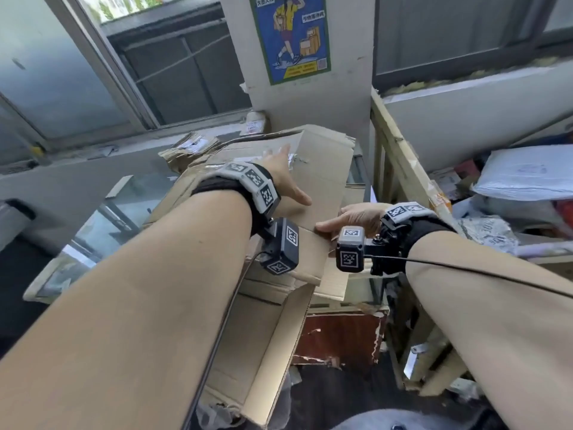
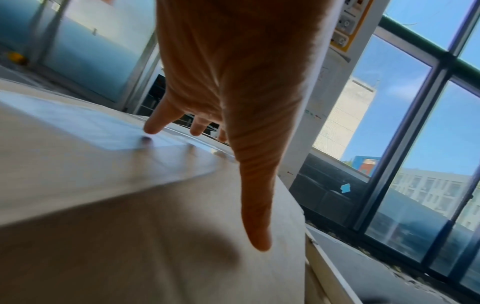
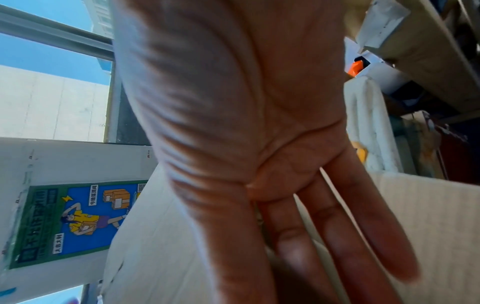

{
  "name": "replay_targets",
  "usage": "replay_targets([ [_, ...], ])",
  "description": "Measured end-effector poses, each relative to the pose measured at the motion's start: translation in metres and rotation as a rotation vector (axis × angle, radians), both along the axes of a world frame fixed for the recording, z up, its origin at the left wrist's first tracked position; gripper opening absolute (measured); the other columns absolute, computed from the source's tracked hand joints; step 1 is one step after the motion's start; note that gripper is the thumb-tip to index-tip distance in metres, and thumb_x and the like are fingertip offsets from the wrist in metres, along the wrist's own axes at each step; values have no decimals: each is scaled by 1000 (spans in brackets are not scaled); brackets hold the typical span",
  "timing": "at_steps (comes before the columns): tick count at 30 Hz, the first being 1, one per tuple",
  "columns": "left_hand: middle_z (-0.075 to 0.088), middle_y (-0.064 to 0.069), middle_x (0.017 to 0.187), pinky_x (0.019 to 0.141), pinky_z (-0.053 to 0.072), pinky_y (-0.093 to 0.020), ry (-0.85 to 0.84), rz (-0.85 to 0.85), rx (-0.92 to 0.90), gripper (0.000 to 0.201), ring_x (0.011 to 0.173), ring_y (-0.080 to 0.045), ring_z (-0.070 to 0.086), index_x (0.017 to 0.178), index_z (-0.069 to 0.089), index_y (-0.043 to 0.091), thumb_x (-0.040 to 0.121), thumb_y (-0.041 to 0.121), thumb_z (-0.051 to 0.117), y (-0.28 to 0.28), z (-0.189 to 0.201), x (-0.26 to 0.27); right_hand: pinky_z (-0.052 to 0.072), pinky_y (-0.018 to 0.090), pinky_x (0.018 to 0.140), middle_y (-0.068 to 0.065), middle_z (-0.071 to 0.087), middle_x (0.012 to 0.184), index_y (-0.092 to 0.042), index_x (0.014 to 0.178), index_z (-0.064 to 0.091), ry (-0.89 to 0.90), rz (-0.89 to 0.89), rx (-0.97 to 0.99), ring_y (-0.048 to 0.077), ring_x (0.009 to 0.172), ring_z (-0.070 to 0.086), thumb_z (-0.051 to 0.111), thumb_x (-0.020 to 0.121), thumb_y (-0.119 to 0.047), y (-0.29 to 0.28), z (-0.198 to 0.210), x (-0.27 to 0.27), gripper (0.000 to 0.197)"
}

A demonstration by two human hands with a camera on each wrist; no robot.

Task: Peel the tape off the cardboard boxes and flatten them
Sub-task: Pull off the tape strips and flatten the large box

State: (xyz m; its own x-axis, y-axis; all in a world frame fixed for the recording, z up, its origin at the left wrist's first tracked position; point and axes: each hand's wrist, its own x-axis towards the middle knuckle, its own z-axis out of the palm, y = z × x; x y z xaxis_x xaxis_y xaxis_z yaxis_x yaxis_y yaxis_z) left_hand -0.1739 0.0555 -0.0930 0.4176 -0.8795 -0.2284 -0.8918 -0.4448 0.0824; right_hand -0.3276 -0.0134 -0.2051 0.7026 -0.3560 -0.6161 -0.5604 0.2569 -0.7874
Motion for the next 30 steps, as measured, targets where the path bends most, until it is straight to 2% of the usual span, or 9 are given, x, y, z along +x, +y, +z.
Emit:
replay_targets([
  [6, 24, -6, 154, 113, 28, -51, -101, -117, 69, 135, 141, -29, 28, 150, 12, 29, 42, 74, 80, -52, 12, 8, 27, 54, 109, 36, 45, 132, 14, 125, 47, -2, 68, -22, 38, 106, 49, 91, 53, -44, -11, 2, -1, 102],
  [9, 25, 2, 154, 113, 27, -50, -121, -131, 148, 140, 141, -26, 28, 149, 13, 32, 34, 79, 79, -67, 17, 8, 44, 49, 100, 22, 65, 109, 2, 103, 65, -132, 13, 63, 35, 97, 61, 86, 60, -30, -13, 3, -9, 58],
  [11, 40, 9, 142, 105, 37, -43, -93, -138, 202, 143, 131, -20, 41, 143, 26, 35, 19, 81, 79, -75, 20, 11, 47, 51, 98, 17, 69, 99, -3, 103, 61, -222, -86, 184, 34, 95, 64, 71, 77, -32, -21, -2, -15, 40],
  [14, 50, 9, 125, 82, 41, -32, -92, -120, 250, 137, 109, -14, 48, 141, 33, 31, 21, 76, 83, -76, 30, 10, 50, 49, 95, 20, 63, 117, -4, 125, 53, -403, -306, 427, 34, 105, 63, 60, 81, -56, -39, -7, -21, 68],
  [17, 30, -5, 149, 104, 37, -48, -196, -79, 246, 143, 133, -29, 35, 151, 6, 32, 37, 67, 86, -74, 25, 6, 52, 48, 90, 23, 59, 124, -6, 129, 50, -423, -502, 514, 35, 103, 65, 40, 84, -72, -59, -9, -15, 81],
  [20, 22, -10, 147, 103, 37, -57, -179, -25, 242, 149, 133, -38, 34, 148, -2, 46, 30, 65, 88, -70, 23, 5, 46, 50, 96, 25, 46, 140, -8, 143, 35, -414, -514, 574, 39, 116, 56, 30, 80, -81, -74, -15, 0, 96],
  [25, 23, 0, 152, 105, 36, -50, -96, 41, 201, 139, 133, -29, 37, 146, 8, 45, 31, 77, 79, -74, 21, 12, 56, 42, 68, 20, 61, 118, -11, 139, 40, -498, -500, 642, 35, 89, 68, 19, 83, -80, -83, -25, 20, 91],
  [27, 31, 1, 150, 106, 37, -45, -41, 56, 117, 126, 132, -24, 40, 146, 18, 35, 43, 73, 79, -76, 16, 12, 57, 45, 69, 23, 61, 119, -10, 141, 38, -537, -477, 656, 37, 91, 68, 20, 80, -82, -85, -29, 23, 96],
  [30, 39, 0, 140, 89, 43, -41, -40, 93, 42, 114, 120, -25, 49, 141, 26, 31, 48, 61, 86, -75, 9, 16, 49, 45, 76, 26, 52, 127, -8, 138, 41, -469, -496, 646, 37, 97, 61, 26, 82, -79, -94, -32, 28, 92],
])
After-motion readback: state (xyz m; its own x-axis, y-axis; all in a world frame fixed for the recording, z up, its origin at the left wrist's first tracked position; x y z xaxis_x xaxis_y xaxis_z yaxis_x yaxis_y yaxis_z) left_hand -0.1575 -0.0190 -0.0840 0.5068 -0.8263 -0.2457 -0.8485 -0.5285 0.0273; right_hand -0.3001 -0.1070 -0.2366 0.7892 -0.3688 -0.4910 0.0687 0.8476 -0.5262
